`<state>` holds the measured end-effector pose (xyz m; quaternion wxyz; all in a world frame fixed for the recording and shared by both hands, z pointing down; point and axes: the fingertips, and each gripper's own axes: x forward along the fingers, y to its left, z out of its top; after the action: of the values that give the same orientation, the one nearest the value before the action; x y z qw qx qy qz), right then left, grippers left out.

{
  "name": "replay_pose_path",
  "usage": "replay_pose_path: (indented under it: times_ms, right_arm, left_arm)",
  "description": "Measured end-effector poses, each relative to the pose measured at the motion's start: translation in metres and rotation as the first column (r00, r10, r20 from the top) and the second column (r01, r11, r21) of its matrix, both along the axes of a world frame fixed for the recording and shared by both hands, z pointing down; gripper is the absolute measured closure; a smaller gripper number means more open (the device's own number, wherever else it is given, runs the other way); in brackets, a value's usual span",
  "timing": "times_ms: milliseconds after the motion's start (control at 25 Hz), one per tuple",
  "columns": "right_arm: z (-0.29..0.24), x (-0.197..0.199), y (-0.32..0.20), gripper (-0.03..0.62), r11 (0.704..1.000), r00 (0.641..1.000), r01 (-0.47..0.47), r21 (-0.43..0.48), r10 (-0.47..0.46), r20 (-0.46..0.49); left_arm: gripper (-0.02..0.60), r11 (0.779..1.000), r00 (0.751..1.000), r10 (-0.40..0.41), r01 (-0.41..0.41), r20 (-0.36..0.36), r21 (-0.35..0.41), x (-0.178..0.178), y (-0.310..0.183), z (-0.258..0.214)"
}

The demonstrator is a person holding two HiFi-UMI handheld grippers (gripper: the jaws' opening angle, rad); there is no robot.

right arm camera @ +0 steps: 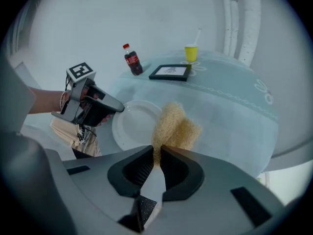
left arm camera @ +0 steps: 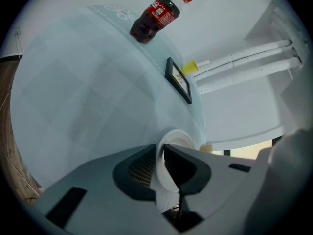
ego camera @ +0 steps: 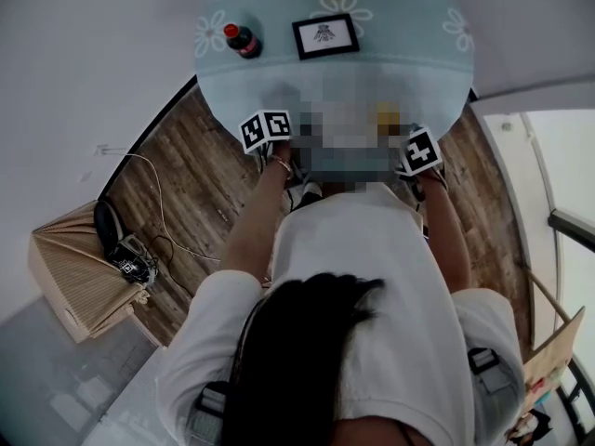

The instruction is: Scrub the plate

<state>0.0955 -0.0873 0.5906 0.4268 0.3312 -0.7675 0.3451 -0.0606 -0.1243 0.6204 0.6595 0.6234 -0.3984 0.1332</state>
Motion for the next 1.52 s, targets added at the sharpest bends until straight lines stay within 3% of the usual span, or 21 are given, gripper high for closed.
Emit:
replay_pose_path:
  times_ms: [160,440,600,800,1120,1360,1520]
  right_arm:
    - [-0.008,0.010,-0.016,0.536,0.997,0.999,-0.050,0.065,0.049,0.016]
    - [-0.012,0.015,-0.019,0.536,0.994,0.997,-0.051,0.102,0.044,0.071]
    - [-0.013,0.018,-0.020,0.536,0.992,0.995,-0.057,0.112,0.048,0.085]
    - [-0.016,0.018,-0.022,0.536,0.990,0.994,-0.066,0.125,0.055,0.093]
    - [-0.025,0.030,-0.029,0.536,0.982,0.994,-0.086,0.166,0.074,0.077]
    - [-0.030,0.048,-0.038,0.536,0.974,0.993,-0.116,0.195,0.108,0.052]
    - [-0.030,0.062,-0.049,0.536,0.967,0.991,-0.130,0.220,0.131,0.011]
  left_arm:
    - [0.522,1.000,1.000,-0.007,0.007,0.010,0.005,0.001,0.000,-0.001]
    - [0.523,1.000,0.999,0.015,-0.016,0.043,0.012,0.002,0.005,-0.003]
    - [0.495,0.998,0.997,0.015,-0.020,0.071,0.066,0.000,0.003,-0.012]
    - [0.469,0.985,0.983,0.002,-0.033,0.181,0.169,-0.013,-0.007,-0.026]
    - [0.460,0.930,0.971,-0.013,-0.076,0.237,0.359,-0.010,-0.020,-0.069]
    - [0.460,0.901,0.978,0.050,-0.131,0.200,0.414,0.013,-0.012,-0.086]
    - [0.496,0.864,0.967,0.027,-0.151,0.255,0.480,0.016,-0.015,-0.102]
